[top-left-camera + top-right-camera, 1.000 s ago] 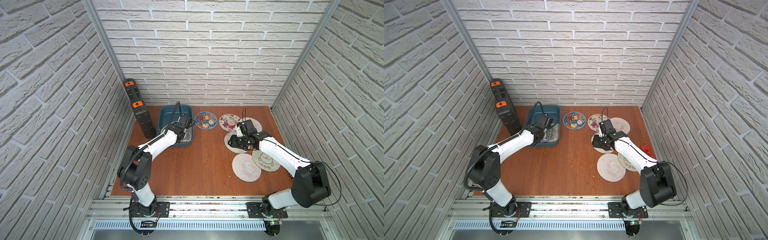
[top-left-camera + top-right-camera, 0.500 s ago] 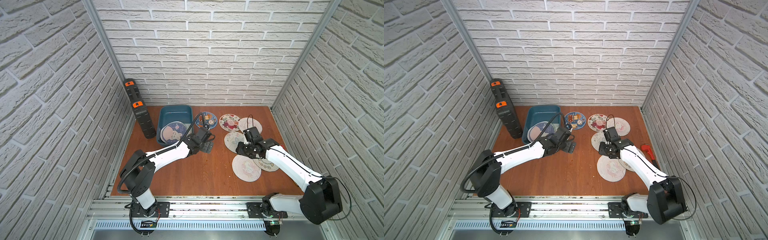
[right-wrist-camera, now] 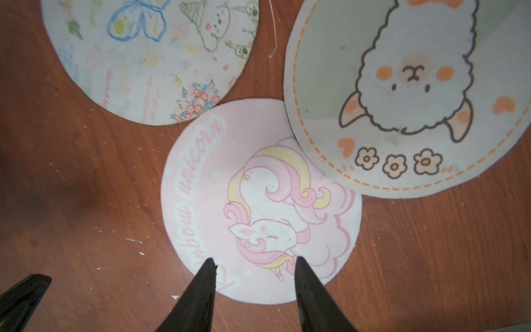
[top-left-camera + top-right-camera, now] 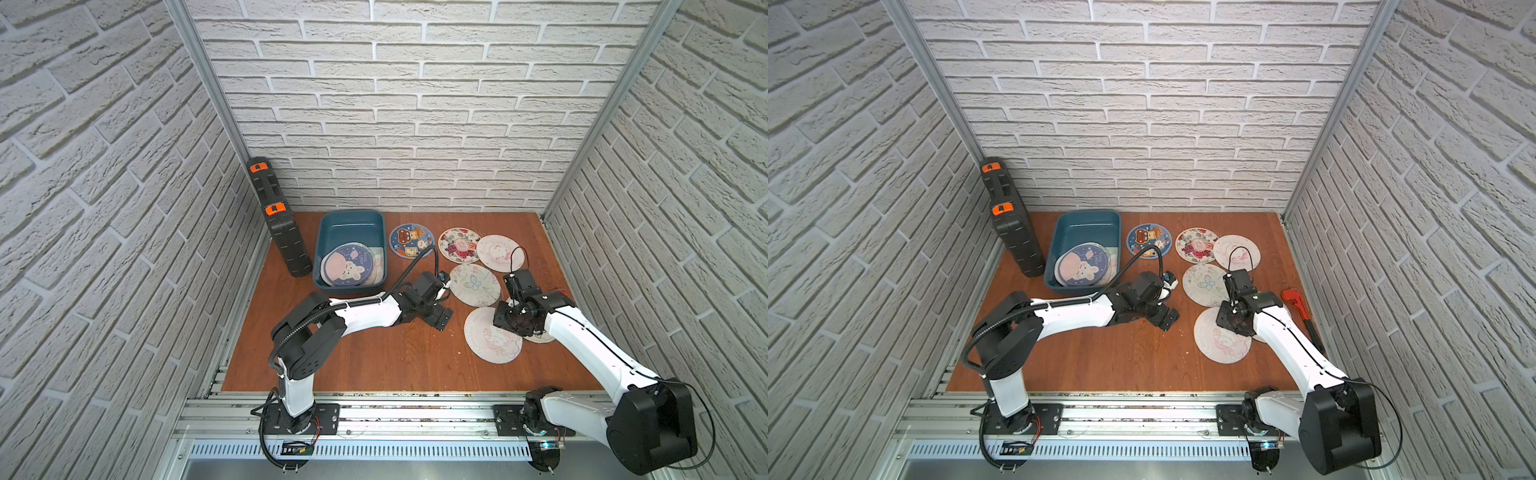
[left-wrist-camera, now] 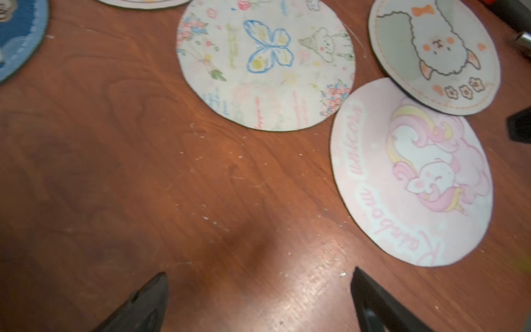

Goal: Put the coasters into the storage box
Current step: Pick up the coaster from the center of the board.

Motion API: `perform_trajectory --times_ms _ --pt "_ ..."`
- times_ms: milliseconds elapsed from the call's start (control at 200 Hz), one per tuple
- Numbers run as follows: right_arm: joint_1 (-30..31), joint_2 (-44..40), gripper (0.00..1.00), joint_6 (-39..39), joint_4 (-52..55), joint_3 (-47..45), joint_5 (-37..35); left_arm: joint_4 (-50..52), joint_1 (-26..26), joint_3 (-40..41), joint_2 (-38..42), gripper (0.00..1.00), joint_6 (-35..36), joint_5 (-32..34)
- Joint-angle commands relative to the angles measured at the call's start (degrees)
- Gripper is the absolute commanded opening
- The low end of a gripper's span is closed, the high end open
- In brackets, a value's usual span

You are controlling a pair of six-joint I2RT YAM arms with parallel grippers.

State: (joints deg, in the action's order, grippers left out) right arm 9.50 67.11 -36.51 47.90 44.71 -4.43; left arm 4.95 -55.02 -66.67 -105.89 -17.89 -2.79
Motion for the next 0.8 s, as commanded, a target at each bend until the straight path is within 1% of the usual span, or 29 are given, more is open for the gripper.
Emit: perform_trajectory --times_ms 0,210,475,800 --pt "-0.6 -0.5 0.47 -1.4 0.7 -1.5 0.8 -1.4 -1.7 -3.3 -2.8 0.98 2.0 -3.7" --pt "-0.6 1.7 0.46 -2.2 -3.3 -3.2 2.8 1.6 -4.0 -8.5 -8.4 0.97 2.1 -4.2" --pt "-0.7 8.4 0.44 -3.7 -7.2 -3.1 0.7 2.9 -4.7 -12.4 -12.4 0.97 1.9 -6.4" --pt "-1.0 15.8 0.42 -4.0 -11.4 -1.5 0.5 3.9 -5.7 -15.8 -15.8 0.90 1.6 -8.5"
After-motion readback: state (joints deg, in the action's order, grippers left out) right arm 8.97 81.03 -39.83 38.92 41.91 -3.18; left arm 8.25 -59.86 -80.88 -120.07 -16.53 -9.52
